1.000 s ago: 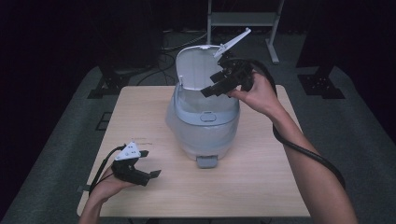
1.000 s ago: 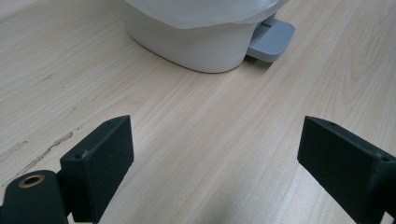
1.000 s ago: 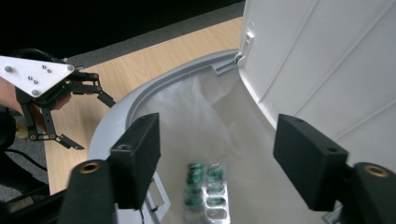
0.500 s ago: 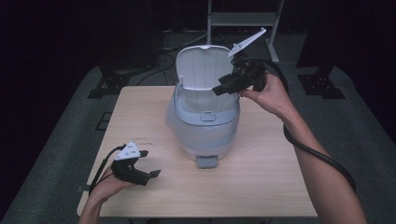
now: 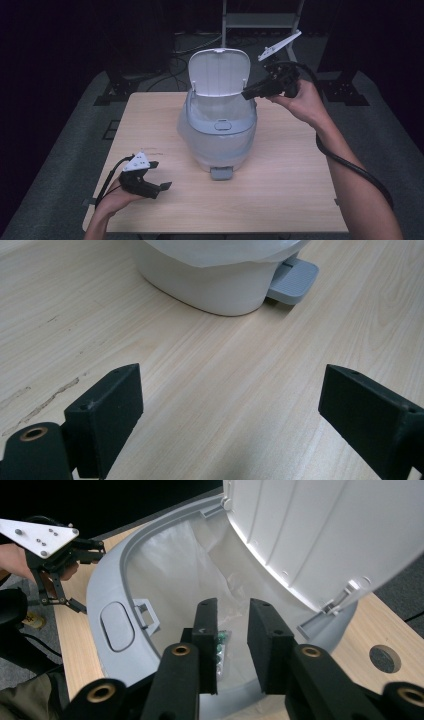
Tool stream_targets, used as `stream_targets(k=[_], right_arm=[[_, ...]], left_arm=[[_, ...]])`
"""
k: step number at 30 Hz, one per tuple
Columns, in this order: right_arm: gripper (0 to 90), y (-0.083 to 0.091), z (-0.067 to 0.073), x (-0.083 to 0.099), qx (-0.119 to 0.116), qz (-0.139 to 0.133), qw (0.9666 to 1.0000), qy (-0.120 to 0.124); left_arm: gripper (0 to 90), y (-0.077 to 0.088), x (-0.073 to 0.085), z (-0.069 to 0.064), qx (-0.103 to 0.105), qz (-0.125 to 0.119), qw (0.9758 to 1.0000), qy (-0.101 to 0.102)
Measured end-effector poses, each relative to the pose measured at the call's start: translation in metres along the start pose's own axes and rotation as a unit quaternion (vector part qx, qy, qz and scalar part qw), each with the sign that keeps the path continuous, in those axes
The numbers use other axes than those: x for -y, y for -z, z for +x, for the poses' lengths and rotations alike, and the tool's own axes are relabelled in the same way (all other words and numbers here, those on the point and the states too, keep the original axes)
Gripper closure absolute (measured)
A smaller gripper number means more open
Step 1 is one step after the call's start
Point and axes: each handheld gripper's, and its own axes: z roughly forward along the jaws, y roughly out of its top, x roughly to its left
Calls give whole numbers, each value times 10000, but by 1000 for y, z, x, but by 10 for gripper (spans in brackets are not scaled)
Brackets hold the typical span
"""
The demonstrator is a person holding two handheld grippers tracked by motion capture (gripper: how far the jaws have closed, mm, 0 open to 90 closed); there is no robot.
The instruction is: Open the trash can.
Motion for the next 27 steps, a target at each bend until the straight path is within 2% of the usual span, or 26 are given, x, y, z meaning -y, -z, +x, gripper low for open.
stream_targets(k=[9,27], right_arm=[[825,6,-11,8,-3,6,9999,-125],[847,8,-40,17,85,-25,9990,-442]], left_arm=[[98,1,1,1,-16,-12,10000,39],[98,3,1,3,-33,-51,10000,52]])
